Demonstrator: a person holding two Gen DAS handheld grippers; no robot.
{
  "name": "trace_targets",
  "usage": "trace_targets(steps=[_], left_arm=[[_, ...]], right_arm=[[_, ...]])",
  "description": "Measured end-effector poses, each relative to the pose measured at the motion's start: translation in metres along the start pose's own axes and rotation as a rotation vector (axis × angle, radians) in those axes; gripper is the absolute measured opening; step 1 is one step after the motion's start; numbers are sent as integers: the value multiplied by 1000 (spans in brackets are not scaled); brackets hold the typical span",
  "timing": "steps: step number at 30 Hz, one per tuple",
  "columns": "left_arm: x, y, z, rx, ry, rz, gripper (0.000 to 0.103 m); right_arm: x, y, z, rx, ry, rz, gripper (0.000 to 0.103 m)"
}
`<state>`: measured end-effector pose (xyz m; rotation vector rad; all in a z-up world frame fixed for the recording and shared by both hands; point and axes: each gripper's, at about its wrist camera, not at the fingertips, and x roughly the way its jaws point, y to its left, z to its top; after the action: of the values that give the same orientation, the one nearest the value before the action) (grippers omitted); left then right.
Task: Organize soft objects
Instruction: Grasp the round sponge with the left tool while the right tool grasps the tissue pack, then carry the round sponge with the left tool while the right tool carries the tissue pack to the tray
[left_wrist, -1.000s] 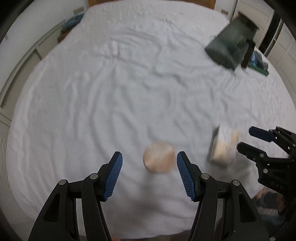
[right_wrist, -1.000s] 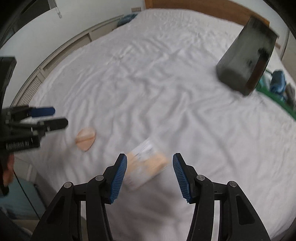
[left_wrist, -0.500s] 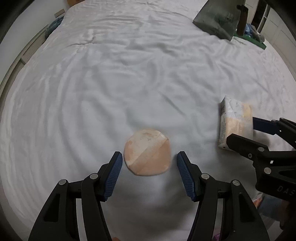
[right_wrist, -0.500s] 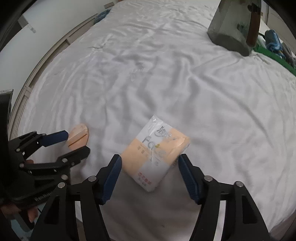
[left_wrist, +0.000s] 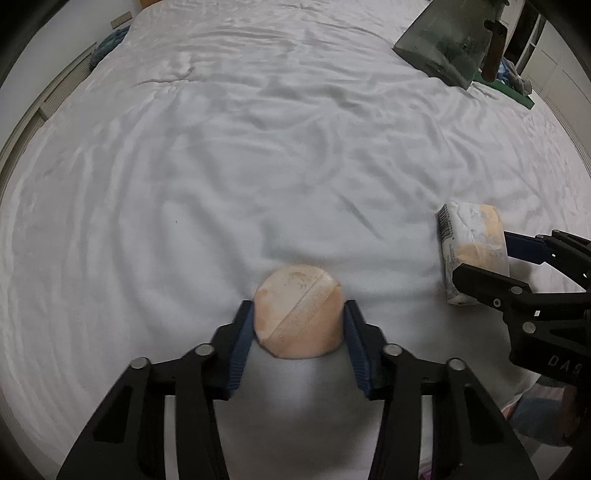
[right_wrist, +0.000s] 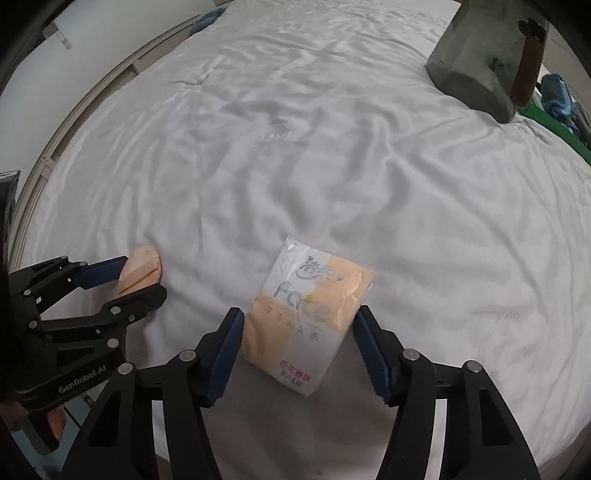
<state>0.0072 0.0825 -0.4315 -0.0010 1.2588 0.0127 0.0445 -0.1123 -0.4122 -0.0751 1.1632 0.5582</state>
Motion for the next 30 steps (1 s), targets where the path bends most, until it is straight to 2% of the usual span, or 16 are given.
trace_targets(steps=[2, 6, 8, 16, 20, 30], left_arm=[[-3, -4, 3, 3, 0, 6, 22], [-11, -9, 10, -2, 2, 18, 13], [-16, -9, 15, -13, 0, 20, 4], [-41, -28, 50, -14, -60, 10, 4], [-45, -51, 68, 11, -79, 8, 4], [-47, -110, 104, 56, -102, -4, 4]], right_arm=[[-3, -4, 0, -2, -5, 12, 56], [-10, -12, 2, -14, -13, 41, 54], [-14, -16, 3, -12, -23, 45, 53], [-37, -48, 13, 1, -72, 34, 50], [-52, -67, 18, 13, -98, 28, 44], [-89, -127, 27, 34, -143, 10, 42]])
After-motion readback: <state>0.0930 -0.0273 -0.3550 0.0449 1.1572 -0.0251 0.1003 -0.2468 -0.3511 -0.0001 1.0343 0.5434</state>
